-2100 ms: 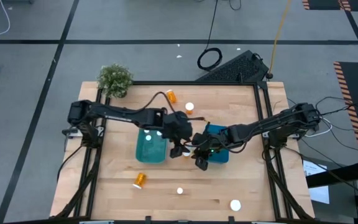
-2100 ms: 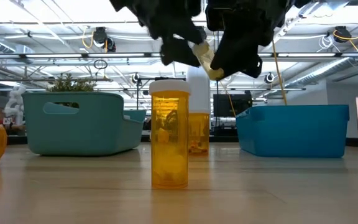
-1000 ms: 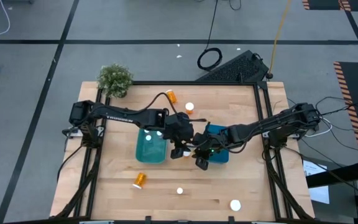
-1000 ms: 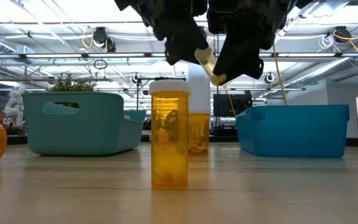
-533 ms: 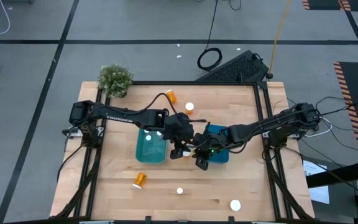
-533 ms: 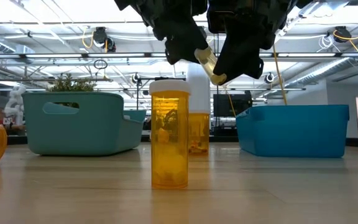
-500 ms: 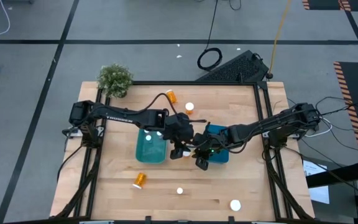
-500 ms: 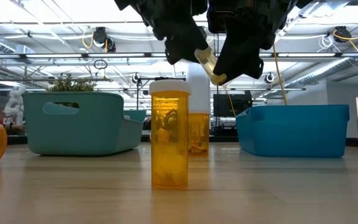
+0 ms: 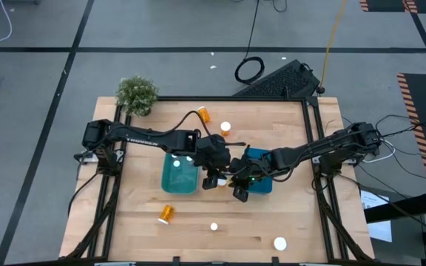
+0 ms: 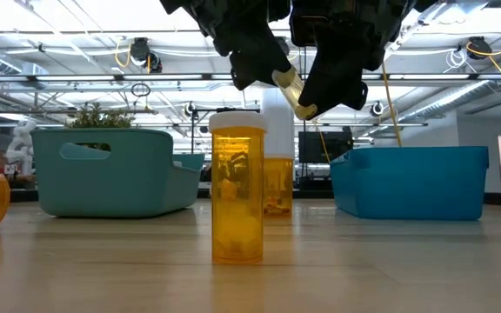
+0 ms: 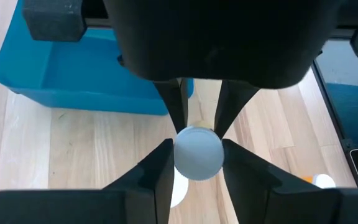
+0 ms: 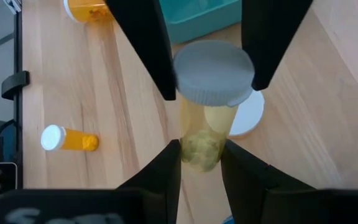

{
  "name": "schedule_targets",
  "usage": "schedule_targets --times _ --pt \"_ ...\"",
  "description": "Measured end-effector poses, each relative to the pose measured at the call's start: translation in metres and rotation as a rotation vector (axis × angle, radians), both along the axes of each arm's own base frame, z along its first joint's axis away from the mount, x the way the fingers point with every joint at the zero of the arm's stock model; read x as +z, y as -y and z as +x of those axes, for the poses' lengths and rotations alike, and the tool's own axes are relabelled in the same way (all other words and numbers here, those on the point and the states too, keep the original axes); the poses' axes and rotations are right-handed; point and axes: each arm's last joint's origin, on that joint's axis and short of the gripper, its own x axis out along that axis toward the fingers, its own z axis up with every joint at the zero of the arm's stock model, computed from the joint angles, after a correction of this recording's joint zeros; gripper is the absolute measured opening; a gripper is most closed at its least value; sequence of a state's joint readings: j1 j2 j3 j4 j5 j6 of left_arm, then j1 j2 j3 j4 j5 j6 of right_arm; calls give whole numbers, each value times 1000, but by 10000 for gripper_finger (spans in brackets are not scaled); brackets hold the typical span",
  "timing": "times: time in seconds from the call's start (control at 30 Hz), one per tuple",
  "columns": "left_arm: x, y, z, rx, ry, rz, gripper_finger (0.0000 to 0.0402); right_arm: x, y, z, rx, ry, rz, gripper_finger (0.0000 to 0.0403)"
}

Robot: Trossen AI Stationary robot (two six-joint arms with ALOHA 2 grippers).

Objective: Pick and place medicine bottles into bin by pill shape (circle, oval)
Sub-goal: Put the small yellow pill bottle into the green bin

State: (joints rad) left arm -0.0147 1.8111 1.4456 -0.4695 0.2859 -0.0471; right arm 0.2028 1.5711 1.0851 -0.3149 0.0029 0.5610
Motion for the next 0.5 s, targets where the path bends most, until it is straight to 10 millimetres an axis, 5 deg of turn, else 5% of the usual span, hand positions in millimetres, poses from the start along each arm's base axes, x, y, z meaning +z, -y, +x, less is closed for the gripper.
schedule_targets --times 0.2,0.5 --pt "0 -1 -1 4 -8 3 124 0 -1 0 39 16 -93 119" --pt "-2 -1 -5 7 -53 14 123 2 -1 -2 18 25 -166 233"
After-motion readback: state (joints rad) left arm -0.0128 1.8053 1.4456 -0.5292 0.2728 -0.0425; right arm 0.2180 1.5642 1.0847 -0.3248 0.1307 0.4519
